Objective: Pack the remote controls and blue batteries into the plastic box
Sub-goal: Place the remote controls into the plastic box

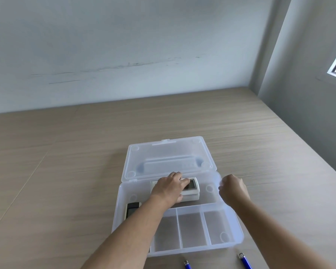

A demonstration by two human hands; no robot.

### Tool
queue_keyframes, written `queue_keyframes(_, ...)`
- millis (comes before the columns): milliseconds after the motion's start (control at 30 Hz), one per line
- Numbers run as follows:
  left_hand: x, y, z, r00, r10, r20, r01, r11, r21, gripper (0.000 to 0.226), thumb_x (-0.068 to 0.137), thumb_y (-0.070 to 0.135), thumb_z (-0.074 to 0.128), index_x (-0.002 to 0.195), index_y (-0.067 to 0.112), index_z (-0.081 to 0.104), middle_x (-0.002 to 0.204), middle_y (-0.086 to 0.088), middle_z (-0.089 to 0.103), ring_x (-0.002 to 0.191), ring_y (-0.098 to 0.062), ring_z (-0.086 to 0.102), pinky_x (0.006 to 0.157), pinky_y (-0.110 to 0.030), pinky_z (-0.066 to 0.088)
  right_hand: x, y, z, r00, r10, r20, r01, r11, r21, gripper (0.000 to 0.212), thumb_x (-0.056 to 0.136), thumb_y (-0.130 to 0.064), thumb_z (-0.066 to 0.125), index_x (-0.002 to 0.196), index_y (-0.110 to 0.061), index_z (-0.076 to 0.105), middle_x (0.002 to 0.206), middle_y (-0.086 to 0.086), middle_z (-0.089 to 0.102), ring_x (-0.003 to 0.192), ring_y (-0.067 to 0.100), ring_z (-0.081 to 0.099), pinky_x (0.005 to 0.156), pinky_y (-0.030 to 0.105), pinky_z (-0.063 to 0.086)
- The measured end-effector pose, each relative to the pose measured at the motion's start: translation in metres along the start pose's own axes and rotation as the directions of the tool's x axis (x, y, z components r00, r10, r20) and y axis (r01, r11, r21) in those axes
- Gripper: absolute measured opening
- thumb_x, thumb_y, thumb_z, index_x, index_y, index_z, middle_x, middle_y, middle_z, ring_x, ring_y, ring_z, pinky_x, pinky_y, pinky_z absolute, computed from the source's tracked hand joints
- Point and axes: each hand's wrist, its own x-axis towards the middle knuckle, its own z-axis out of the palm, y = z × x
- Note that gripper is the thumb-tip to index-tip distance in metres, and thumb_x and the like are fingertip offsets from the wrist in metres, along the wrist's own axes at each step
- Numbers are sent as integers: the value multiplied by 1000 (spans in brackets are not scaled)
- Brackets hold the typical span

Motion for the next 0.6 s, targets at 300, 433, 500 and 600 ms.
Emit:
queue_keyframes(300,2,-1,-2,998,-65,8,66,996,-59,49,83,18,68,127,17,49,121,-7,50,112,-26,50,78,-39,50,1,0,1,1000,16,-4,-16,1000,10,24,78,0,53,58,-6,41,63,9,50,57,28,45,54,26,35)
queue_keyframes(433,-1,2,-2,997,-80,11,81,996,-37,49,85,21,63,131,17,46,127,-5,49,117,-25,49,86,-39,46,-3,-1,3,1000,20,-12,-20,1000,13,34,82,-3,55,54,-8,37,58,6,45,59,28,44,56,26,35)
queue_keyframes(500,-6,2,-2,997,-77,25,77,997,-27,52,86,29,62,134,19,44,131,-3,48,122,-24,48,94,-40,43,-5,-1,2,999,33,-8,-33,999,28,37,84,-4,55,53,-8,36,59,6,47,59,27,43,58,26,35)
queue_keyframes(600,-24,-3,-7,994,-107,21,109,992,-68,56,86,36,61,136,20,41,136,-2,46,126,-23,46,100,-41,40,-13,-7,-2,1000,-19,20,19,1000,5,26,91,-12,52,66,-7,52,86,19,63,75,32,53,66,30,39)
